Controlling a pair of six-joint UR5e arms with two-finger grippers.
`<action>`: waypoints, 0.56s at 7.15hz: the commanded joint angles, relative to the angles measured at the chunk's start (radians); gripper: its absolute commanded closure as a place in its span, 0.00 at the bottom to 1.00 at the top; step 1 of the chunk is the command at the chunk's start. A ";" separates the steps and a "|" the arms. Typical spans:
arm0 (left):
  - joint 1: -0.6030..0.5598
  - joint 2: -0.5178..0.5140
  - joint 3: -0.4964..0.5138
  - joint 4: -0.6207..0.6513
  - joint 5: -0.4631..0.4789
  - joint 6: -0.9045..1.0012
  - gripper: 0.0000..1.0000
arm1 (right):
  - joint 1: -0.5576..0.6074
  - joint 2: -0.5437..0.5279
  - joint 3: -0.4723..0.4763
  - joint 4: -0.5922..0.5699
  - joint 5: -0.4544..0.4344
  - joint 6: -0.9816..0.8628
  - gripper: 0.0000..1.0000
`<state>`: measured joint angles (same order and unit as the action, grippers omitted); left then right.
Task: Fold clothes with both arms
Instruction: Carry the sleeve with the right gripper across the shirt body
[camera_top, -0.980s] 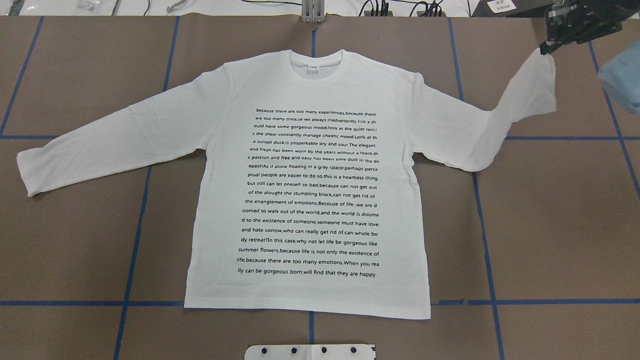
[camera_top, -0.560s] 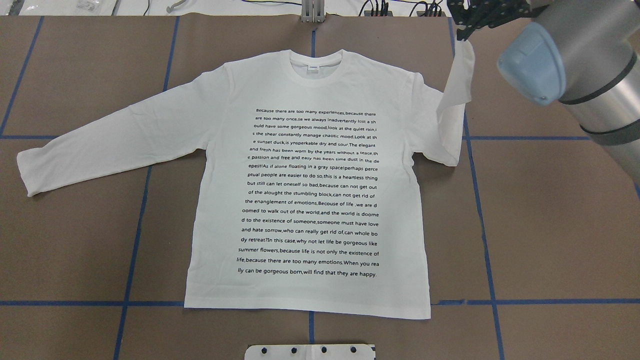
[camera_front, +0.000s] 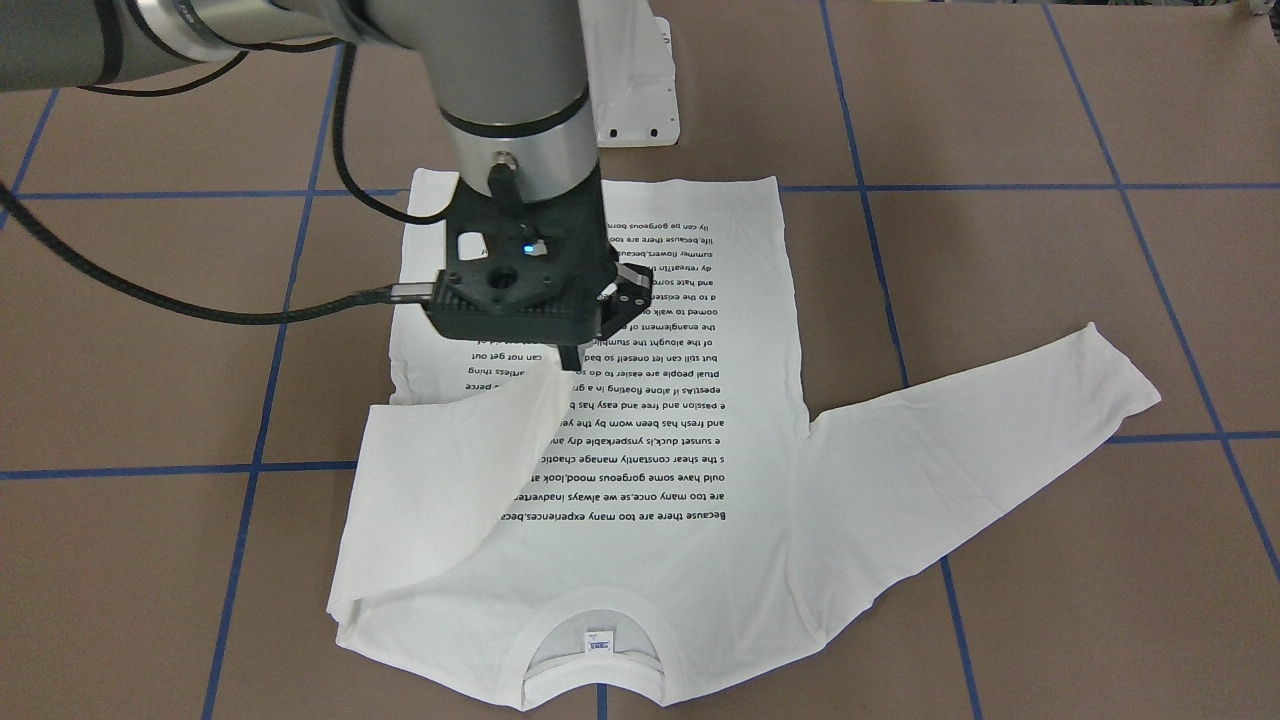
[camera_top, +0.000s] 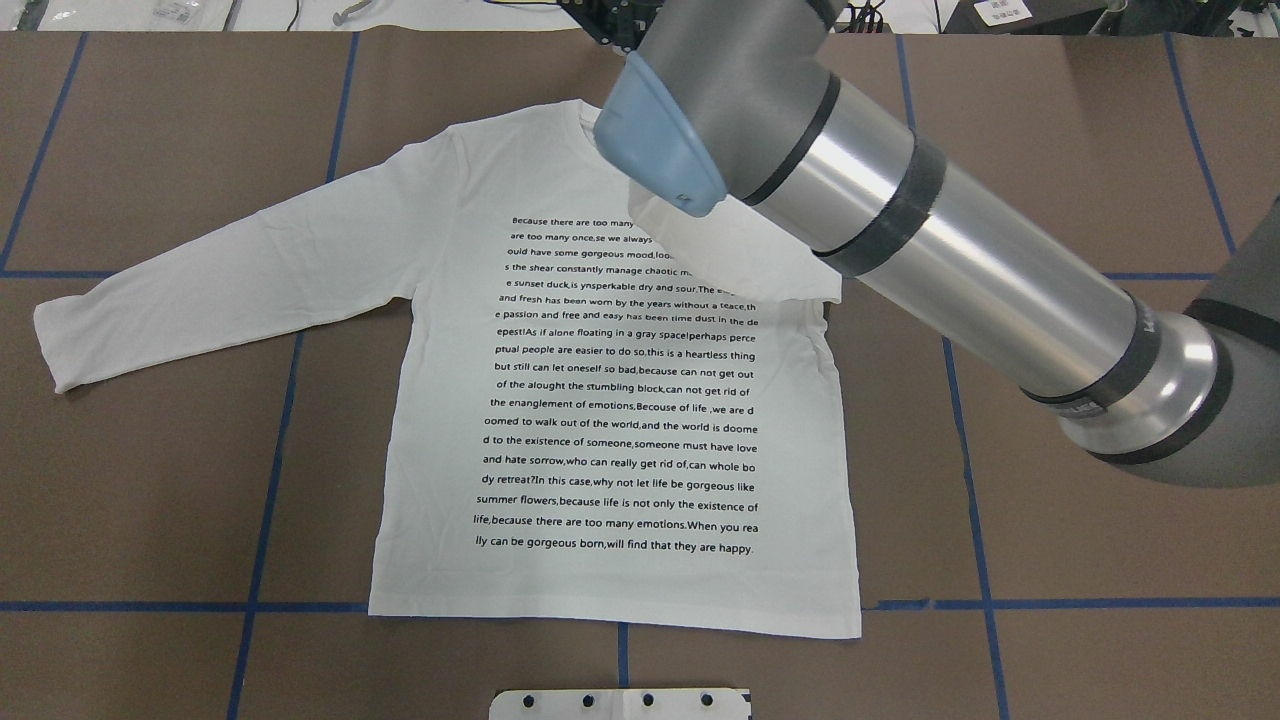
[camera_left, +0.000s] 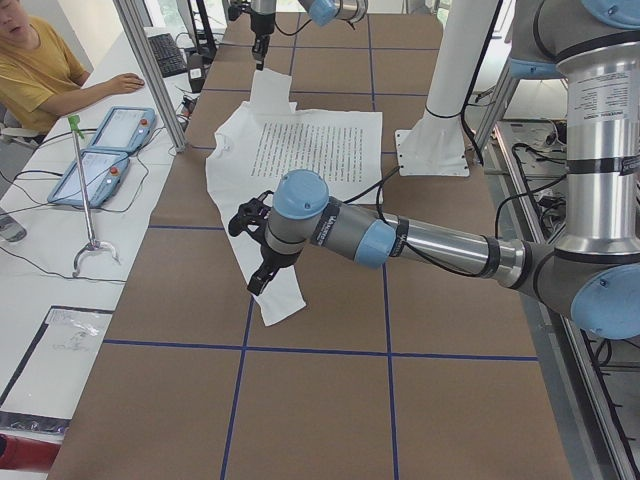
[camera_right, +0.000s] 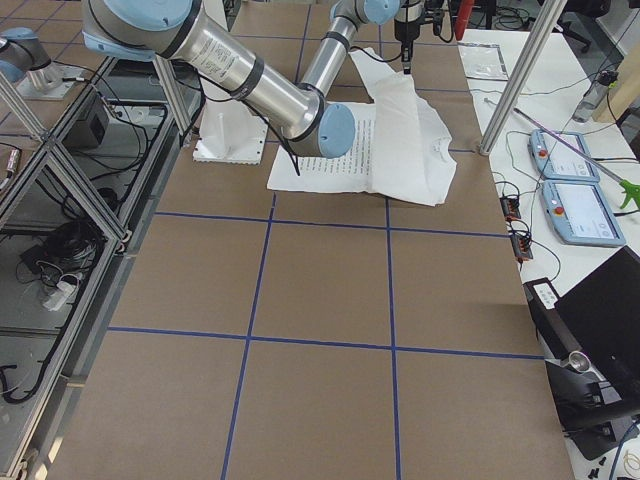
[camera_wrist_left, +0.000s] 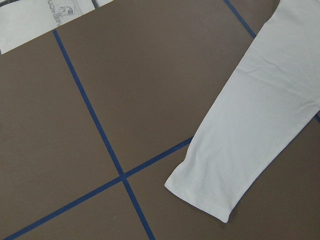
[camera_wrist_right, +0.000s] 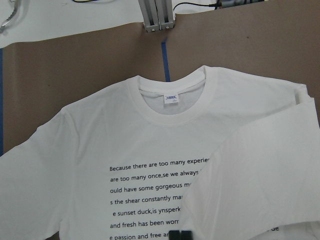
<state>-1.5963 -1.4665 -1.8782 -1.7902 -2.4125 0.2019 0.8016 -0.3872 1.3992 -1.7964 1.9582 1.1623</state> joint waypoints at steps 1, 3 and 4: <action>-0.001 0.000 0.011 0.000 0.001 0.001 0.00 | -0.147 0.069 -0.238 0.244 -0.204 0.124 1.00; -0.002 0.002 0.017 0.000 0.001 -0.001 0.00 | -0.224 0.154 -0.380 0.308 -0.333 0.186 1.00; -0.002 0.000 0.022 0.000 0.001 -0.003 0.00 | -0.231 0.166 -0.417 0.372 -0.346 0.221 1.00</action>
<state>-1.5981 -1.4655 -1.8612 -1.7901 -2.4115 0.2008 0.5945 -0.2518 1.0471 -1.4869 1.6547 1.3450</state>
